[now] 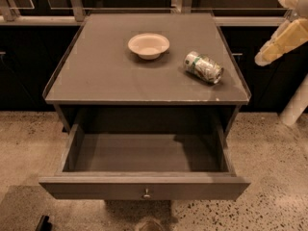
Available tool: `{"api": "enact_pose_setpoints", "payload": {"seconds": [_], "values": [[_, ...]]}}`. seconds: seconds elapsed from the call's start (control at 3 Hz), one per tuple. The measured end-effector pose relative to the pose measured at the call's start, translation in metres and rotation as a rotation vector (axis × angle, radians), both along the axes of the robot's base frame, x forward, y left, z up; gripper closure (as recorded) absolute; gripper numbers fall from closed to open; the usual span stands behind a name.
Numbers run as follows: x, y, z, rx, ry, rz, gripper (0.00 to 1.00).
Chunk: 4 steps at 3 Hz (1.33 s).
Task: Place 7up can into top drawer
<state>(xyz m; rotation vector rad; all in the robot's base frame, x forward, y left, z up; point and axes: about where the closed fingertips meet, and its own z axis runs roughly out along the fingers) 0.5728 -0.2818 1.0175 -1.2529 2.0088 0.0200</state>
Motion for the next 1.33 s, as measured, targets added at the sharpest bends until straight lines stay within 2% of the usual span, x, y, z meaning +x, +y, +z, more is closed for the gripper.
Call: {"api": "enact_pose_setpoints", "payload": {"seconds": [0.33,0.67,1.0,1.33], "values": [[-0.005,-0.004,0.001,0.014,-0.018,-0.035,0.0],[0.006,0.004,-0.023,0.1,-0.009,-0.065,0.0],[0.022,0.03,-0.06,0.148,0.051,-0.032,0.0],[0.041,0.05,-0.092,0.159,0.095,-0.013,0.0]]}}
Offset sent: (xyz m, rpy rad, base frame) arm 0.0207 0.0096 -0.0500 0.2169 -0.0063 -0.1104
